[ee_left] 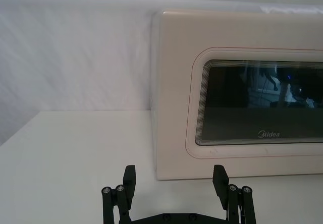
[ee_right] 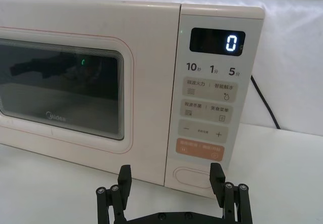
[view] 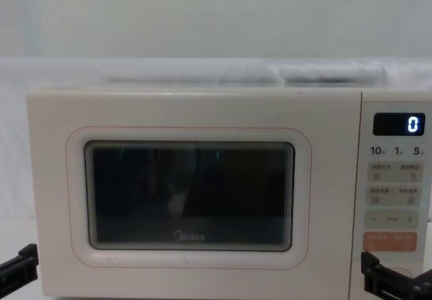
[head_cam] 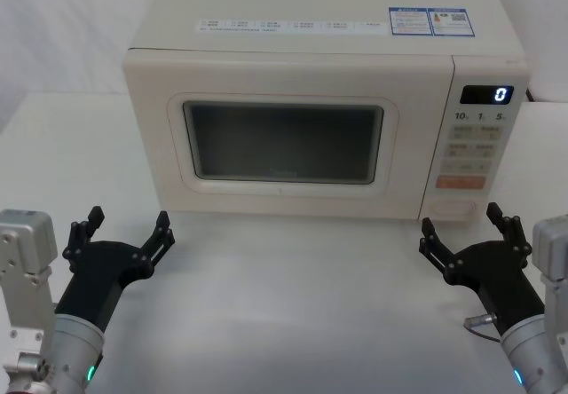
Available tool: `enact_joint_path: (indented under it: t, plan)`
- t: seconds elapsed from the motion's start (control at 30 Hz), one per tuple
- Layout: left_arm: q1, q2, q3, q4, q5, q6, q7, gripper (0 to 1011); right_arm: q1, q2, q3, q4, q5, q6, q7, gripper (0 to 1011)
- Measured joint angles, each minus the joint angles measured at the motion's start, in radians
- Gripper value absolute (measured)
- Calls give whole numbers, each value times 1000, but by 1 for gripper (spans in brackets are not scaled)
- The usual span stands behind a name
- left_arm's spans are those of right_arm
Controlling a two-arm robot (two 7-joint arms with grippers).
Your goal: Press the button to open the microwave door with one hand; close the microwave door with the other hand.
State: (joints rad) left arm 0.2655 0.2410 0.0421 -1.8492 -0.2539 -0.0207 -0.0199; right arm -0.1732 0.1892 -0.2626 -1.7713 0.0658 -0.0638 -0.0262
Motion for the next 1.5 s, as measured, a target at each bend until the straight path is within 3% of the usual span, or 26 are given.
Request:
enact_joint_path:
  t: [1.0, 1.27, 1.5]
  plan:
    - [0, 0, 0, 0, 0, 0, 0, 1001, 0, 0, 0, 0, 0, 0, 0, 1002]
    - [0, 0, 0, 0, 0, 0, 0, 1001, 0, 0, 0, 0, 0, 0, 0, 837]
    - [0, 0, 0, 0, 0, 0, 0, 1001, 0, 0, 0, 0, 0, 0, 0, 621]
